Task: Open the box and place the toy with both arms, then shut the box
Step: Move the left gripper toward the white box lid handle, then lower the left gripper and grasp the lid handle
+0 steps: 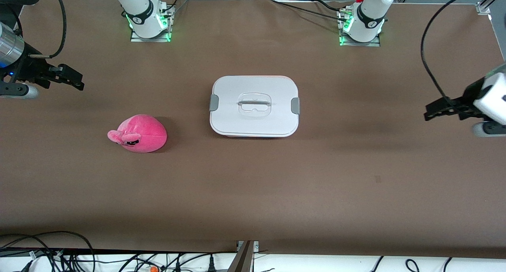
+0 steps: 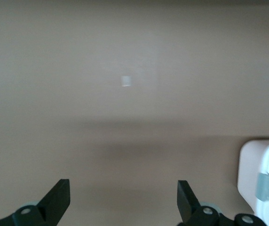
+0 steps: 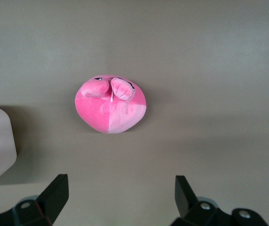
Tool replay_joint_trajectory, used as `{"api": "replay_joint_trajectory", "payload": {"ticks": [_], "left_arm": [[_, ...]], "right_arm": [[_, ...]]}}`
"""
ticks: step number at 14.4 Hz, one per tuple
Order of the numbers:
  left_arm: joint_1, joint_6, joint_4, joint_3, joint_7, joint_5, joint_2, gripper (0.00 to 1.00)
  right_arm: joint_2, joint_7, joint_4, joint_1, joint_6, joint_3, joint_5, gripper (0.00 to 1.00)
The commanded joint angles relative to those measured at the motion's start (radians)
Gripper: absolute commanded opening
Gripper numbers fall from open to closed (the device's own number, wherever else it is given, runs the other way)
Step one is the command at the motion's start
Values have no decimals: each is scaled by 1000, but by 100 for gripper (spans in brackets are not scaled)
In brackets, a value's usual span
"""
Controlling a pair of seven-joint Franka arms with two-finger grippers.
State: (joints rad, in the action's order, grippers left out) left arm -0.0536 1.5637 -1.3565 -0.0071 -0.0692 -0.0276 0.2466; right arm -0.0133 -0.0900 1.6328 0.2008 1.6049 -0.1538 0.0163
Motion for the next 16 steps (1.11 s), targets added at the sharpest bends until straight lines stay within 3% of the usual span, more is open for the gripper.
{"api": "replay_joint_trajectory", "payload": {"ticks": [1,7,12,16], "left_arm": [[-70,-19,20,-60,0,-15,26,100],[-355,-2,39,-91,22,-121,150,100],[-619,191,34,-90,77,-5,242,100],[-672,317,22,-90,375,55,307,100]], "right_arm": [[-5,-17,-24,2,-22,3,7,100],[-5,-16,-22,2,-20,3,5,100],[-5,-16,-22,2,-16,3,5,100],[-5,-14,-22,2,-10,3,5,100]]}}
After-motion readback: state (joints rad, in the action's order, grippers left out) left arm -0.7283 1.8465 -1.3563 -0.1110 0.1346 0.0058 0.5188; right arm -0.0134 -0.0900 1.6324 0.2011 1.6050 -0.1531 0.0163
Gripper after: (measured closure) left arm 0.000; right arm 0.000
